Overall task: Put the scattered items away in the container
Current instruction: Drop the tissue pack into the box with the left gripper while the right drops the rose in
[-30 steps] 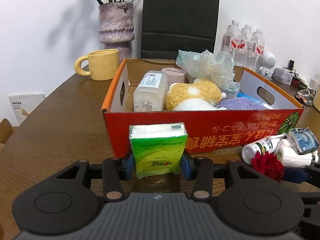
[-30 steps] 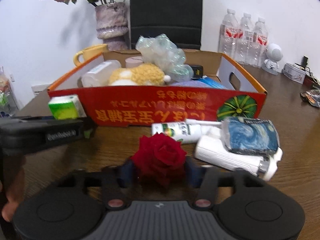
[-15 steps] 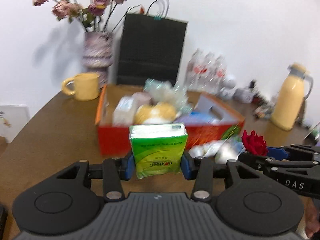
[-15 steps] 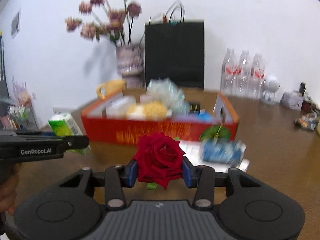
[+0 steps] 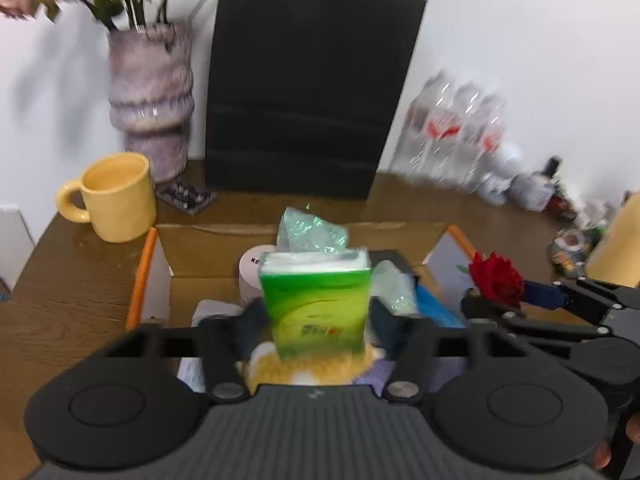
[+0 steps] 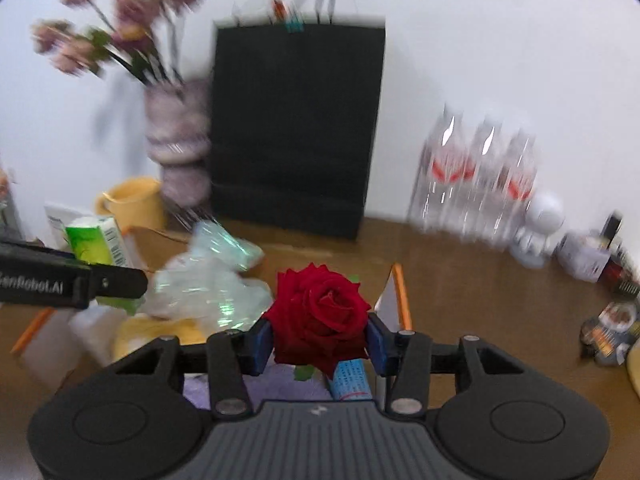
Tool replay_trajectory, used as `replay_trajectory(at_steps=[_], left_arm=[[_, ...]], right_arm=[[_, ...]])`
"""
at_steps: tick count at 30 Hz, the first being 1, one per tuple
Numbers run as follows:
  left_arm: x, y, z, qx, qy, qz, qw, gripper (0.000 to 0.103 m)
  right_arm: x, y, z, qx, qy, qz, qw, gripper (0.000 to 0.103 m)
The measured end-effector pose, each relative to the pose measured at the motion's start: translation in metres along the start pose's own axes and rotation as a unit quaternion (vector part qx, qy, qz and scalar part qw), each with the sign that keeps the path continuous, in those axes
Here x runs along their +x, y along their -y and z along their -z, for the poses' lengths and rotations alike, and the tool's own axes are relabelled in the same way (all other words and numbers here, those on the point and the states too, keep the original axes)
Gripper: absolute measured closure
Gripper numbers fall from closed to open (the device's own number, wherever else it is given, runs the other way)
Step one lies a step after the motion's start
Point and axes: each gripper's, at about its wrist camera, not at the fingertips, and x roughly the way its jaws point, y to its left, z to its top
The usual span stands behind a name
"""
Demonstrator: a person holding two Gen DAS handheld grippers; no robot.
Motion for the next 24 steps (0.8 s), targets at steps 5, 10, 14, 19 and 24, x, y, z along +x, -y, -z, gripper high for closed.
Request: replay_trajectory(at_steps=[5,10,14,19,24], left_arm=[[0.003,-0.009,-0.002,-0.013,-0.002,-0.010,0.9999,0.004],[-0.018,-0.016,0.011,-0.017,-0.011,-0.023,0.9995,0.000],[-0.040,-0.017,0.026,-0.012,-0.017,-0.012,0.9997,0.000],[-0.060,-0.016,0.027,-0.020,-0.024,-0.039,0.9988,0.000],[-0.079,-0.009,0.025,0.001,-0.040,-0.033,0.9987,0.000]], right_arm=[[0.033,0.004,-0.007,-0.003,-0.059,0.007,0.998,0.024],[0.011,0.014,-0.001,0.022,-0.078,-0.021,0.996,0.019],[-0.007,0.023,0.005,0.060,-0.113,-0.072,0.989,0.013],[-0.024,0.017,0.004,0.066,-0.136,-0.074,0.986,0.012],[-0.039,0.009,0.003,0.060,-0.161,-0.069,0.983,0.012]])
